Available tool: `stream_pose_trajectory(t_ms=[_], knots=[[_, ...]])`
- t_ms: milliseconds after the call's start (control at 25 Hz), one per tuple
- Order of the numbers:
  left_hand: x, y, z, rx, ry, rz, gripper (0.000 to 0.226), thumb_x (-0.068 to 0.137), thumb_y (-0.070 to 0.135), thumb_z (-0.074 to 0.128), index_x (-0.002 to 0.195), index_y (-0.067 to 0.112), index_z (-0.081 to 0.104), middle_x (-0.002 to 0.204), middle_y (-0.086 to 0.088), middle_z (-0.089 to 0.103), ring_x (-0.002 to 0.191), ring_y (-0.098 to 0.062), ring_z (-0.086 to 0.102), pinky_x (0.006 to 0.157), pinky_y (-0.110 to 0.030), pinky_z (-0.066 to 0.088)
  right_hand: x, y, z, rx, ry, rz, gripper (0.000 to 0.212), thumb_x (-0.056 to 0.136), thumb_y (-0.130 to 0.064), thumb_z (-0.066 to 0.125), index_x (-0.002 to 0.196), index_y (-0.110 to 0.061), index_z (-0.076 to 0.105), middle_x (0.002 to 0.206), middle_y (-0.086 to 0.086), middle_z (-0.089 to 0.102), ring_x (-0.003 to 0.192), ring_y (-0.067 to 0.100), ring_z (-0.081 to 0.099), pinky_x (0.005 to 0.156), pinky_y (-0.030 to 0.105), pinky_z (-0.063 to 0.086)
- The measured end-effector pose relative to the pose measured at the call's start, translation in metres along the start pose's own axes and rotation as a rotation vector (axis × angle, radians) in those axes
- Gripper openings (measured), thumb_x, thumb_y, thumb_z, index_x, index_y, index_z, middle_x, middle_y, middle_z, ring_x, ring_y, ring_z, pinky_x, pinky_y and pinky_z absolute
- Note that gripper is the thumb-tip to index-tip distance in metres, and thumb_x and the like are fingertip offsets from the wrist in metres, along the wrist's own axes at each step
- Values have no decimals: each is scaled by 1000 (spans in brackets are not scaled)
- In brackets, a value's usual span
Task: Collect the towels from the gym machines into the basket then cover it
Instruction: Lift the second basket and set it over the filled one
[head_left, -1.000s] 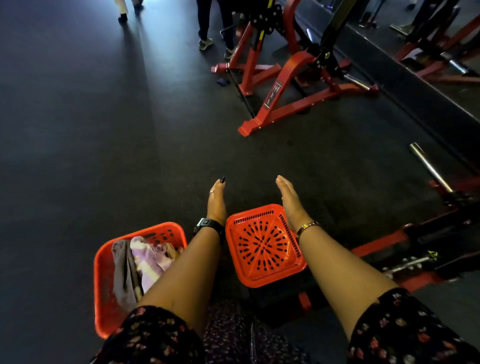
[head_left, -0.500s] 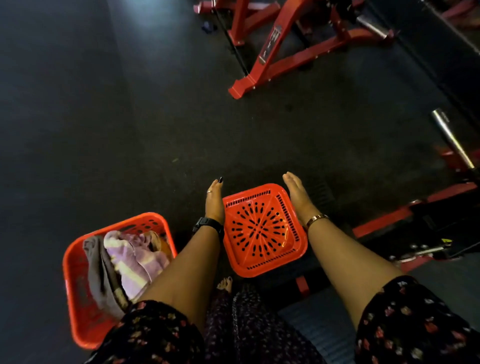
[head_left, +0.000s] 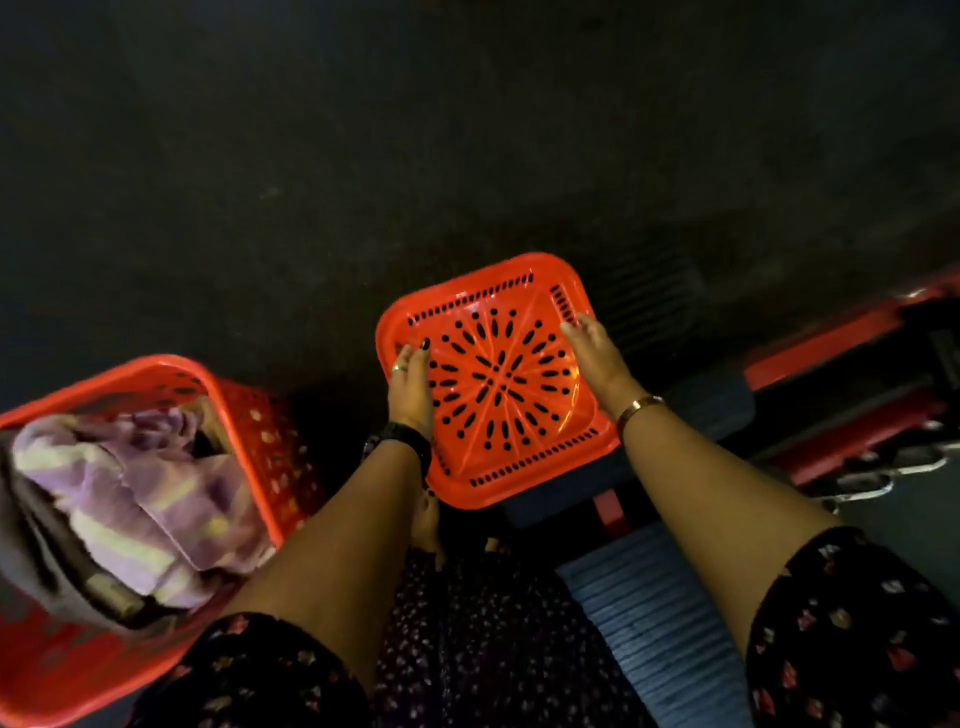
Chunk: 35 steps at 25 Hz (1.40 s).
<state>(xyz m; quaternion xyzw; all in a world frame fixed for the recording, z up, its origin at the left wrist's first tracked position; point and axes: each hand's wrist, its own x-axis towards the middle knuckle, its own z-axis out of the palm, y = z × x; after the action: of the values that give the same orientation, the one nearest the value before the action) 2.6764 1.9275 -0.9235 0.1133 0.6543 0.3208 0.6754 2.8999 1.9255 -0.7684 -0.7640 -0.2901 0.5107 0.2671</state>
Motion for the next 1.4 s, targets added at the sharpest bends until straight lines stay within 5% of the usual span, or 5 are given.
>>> stream_pose_trajectory(t_ms=[520,840,1000,1320,1400], knots=[[28,-66,6,449,344,39,89,87,48,48,151,12,-3,160,-10,-1,148,-28,-5,120,-50,5,128,183,-16,-484,71,155,74,97,-24,43,153,-13,-4,161,10,-10,148,24,-12,119,46,-5],[33,-67,2,300,427,87,88,68,57,49,147,27,23,147,-10,38,130,-33,42,108,-53,36,140,204,-16,-167,129,255,49,83,-35,52,131,-28,49,124,5,61,111,26,60,98,53,47],[9,-63,-6,270,428,141,83,70,54,51,145,30,27,144,-9,40,127,-30,46,106,-51,39,119,188,-15,-54,162,219,30,87,-34,53,115,-26,56,108,4,66,97,23,65,89,44,53],[-68,23,-22,-49,546,118,41,100,20,34,127,-7,49,128,-24,54,121,-37,48,88,-25,32,84,136,-50,294,135,280,99,64,-92,29,134,-25,50,130,6,60,114,22,59,99,45,47],[-95,49,-27,31,566,161,41,101,23,34,128,-3,51,132,-21,53,124,-34,46,94,-27,32,41,76,-49,362,56,301,71,84,-77,30,114,-21,63,107,1,73,91,6,68,73,23,56]])
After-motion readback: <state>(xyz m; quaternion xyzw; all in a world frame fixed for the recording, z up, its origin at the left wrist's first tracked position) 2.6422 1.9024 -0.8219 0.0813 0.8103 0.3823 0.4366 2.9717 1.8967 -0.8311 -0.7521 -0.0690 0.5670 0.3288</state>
